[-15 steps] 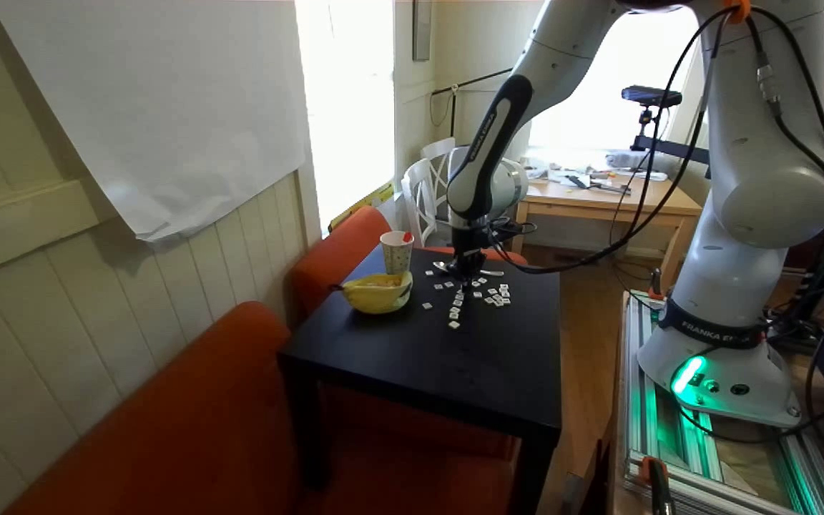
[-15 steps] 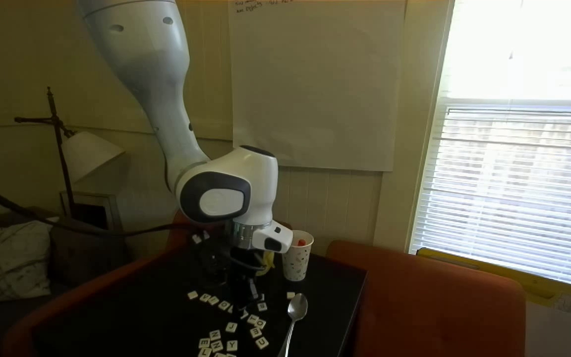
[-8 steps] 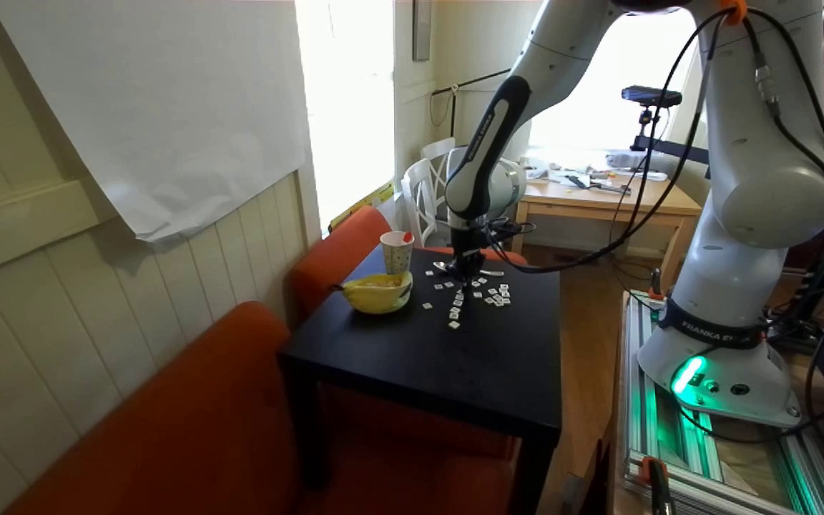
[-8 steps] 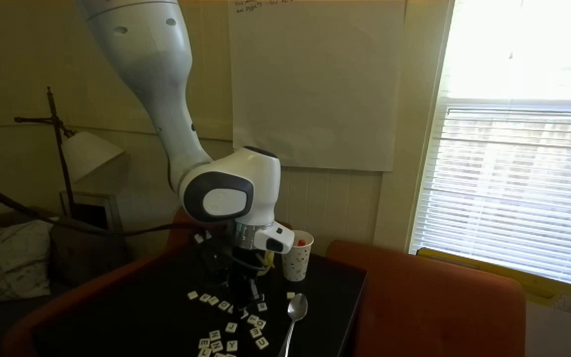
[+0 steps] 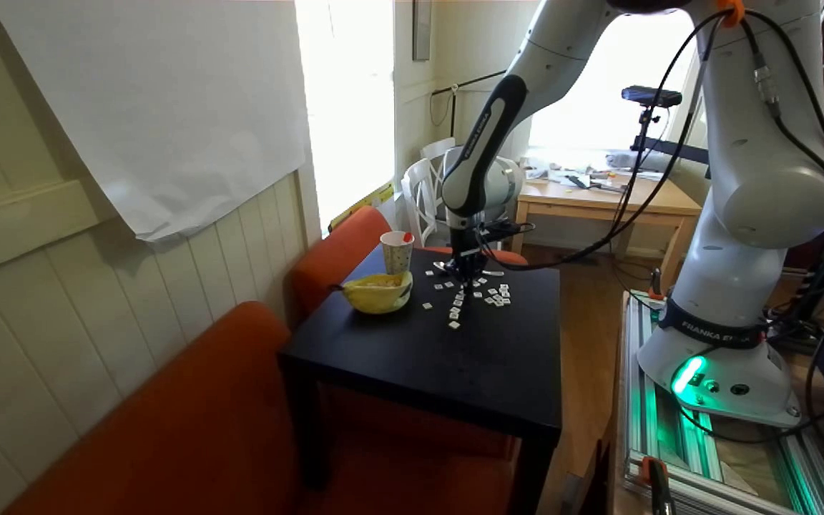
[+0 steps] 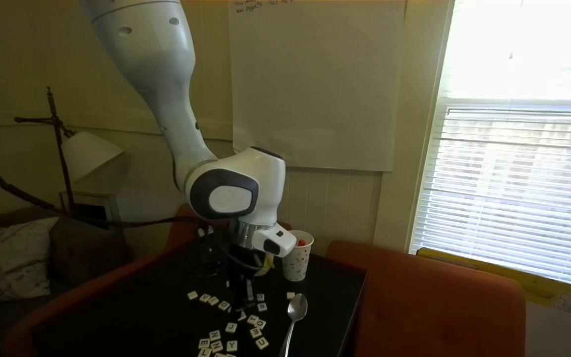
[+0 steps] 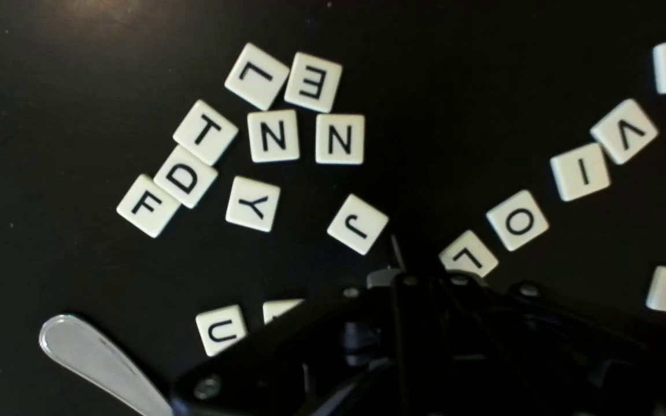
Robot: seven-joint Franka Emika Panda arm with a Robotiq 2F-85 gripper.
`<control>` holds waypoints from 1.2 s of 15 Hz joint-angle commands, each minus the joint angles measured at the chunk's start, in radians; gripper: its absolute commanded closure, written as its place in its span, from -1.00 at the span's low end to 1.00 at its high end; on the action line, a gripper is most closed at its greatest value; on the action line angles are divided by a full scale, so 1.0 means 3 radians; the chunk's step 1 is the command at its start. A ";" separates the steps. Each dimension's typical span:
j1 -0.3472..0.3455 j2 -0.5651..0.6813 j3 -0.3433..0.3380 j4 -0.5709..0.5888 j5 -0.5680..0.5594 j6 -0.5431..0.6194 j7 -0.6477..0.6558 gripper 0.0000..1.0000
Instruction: Move the letter E and T forward to spell the word VIOLET
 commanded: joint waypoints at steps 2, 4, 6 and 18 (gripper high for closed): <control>0.0031 0.0108 0.0000 0.0116 0.0175 -0.0170 0.0356 0.95; 0.0053 0.0112 -0.0027 0.0119 0.0208 -0.0143 0.0521 0.95; 0.0080 0.0114 -0.0061 0.0118 0.0192 -0.0114 0.0680 0.95; 0.0062 0.0131 -0.0048 0.0180 0.0518 -0.0234 0.1091 0.96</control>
